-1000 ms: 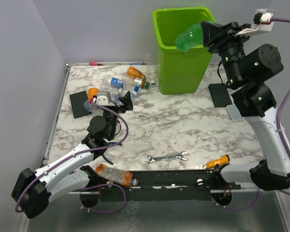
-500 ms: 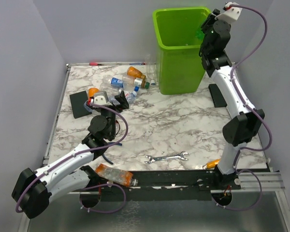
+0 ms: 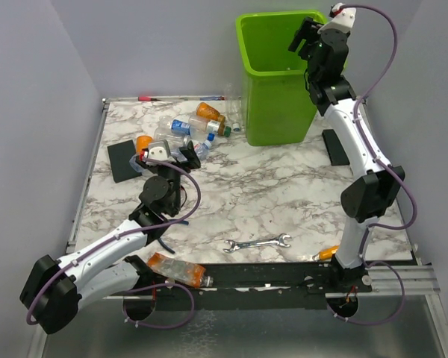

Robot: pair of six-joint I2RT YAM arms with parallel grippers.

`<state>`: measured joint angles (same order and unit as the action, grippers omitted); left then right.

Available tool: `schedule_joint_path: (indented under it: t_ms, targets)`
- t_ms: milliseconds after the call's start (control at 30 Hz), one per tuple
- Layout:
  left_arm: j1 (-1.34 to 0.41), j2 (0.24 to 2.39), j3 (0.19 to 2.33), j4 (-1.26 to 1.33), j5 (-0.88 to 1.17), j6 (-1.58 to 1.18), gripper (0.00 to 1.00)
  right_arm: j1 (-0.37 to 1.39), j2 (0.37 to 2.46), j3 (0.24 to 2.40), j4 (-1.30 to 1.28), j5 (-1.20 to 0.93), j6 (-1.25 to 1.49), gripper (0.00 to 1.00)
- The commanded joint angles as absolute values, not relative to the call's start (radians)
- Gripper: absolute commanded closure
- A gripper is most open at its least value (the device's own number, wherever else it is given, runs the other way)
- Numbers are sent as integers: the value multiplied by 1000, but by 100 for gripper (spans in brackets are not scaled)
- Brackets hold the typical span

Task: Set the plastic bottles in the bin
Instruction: Place the plastic bottle in the trash bin.

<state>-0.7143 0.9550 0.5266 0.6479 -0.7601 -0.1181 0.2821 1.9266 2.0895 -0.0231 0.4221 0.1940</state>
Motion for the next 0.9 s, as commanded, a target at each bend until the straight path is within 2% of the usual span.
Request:
schedule_joint_path:
  t_ms: [0,167,300,467,667,767,867]
  targets:
    - [-706,963,528,637,-749,-113,1,285,1858,2141,-79,271,257,18]
    - [-707,979,528,637,-746,-111,1,293,1770,2172,-76,62,368,13]
    - [-707,995,533,628,-740,-122,1,331,1632,2060,-39,-127,432,12]
    - [-706,1027,546,598,-762,-121,1,373,1347,1687,49,-358,469,13]
    - [-706,1052,580,506,-847,-99,1,395,1045,1156,32,-421,543,13]
    - [-698,1077,698,189,-877,-220,1,395,947,939,3,-407,578,15]
    - [-632,1094,769,-61,-788,-401,1,395,870,750,11,-408,627,15]
